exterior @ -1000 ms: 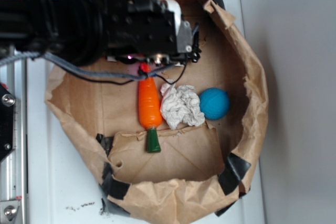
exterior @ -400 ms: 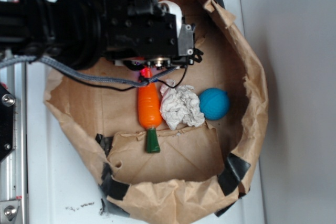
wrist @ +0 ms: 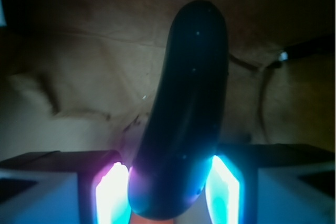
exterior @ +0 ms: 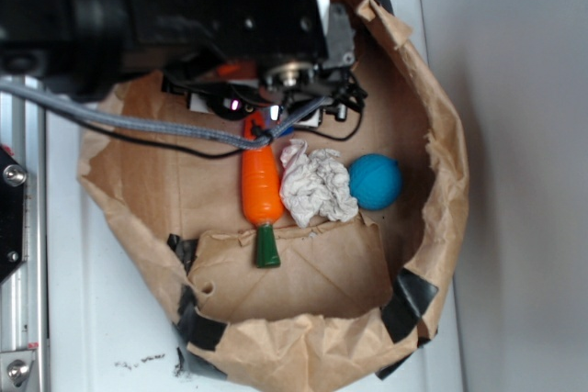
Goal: Grab the plastic pickle.
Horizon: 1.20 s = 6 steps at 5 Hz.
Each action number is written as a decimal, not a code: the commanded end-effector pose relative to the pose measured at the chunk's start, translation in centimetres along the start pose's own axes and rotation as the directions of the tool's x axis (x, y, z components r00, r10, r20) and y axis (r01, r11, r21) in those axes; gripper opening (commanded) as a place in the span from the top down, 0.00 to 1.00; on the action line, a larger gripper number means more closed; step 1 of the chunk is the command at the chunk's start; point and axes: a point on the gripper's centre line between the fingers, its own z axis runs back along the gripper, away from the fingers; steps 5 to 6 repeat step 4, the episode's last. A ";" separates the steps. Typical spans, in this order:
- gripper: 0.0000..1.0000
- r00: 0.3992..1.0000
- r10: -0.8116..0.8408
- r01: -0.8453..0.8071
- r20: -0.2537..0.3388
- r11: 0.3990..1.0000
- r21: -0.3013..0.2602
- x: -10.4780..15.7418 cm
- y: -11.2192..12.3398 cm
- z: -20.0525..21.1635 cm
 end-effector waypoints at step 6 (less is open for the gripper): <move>1.00 0.684 -0.717 0.729 0.135 0.676 -0.109 -4.6 1.1 9.5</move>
